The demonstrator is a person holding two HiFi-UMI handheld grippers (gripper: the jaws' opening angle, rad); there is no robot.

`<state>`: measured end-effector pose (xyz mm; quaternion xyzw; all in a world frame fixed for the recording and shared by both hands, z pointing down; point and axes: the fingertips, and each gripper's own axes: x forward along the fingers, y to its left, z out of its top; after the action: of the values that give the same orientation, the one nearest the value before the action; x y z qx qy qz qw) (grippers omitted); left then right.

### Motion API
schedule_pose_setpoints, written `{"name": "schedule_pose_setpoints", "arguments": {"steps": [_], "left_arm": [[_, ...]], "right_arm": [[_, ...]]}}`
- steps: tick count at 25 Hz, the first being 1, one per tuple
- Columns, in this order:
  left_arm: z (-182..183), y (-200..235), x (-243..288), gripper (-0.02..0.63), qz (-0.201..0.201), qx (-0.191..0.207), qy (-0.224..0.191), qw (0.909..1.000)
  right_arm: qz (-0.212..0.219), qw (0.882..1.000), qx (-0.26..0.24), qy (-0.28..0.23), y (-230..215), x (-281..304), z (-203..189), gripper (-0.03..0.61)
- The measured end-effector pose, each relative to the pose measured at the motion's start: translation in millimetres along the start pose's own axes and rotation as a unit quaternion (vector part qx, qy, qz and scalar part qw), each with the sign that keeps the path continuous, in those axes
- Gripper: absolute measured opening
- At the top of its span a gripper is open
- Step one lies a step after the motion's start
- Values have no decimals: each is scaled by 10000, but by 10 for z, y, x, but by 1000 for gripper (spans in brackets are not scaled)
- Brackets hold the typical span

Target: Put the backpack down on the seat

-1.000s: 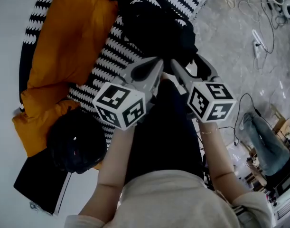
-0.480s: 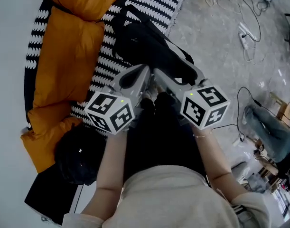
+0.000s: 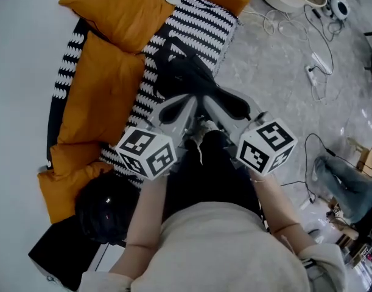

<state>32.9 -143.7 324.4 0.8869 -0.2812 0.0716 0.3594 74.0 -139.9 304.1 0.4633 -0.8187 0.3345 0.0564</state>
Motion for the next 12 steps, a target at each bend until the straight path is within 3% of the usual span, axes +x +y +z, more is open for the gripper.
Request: {"name": "schedule_pose_setpoints", "arguments": {"steps": [6,12], "left_arm": [[321,-297,-47,8,-194,221,-191,9994],[668,-499,-136,8,-183,431,-492,9977]], "right_arm": [[243,9988,-197,-383,224,-157,356,9],[731,9957,-306,-476,458,-225,588,3]]}}
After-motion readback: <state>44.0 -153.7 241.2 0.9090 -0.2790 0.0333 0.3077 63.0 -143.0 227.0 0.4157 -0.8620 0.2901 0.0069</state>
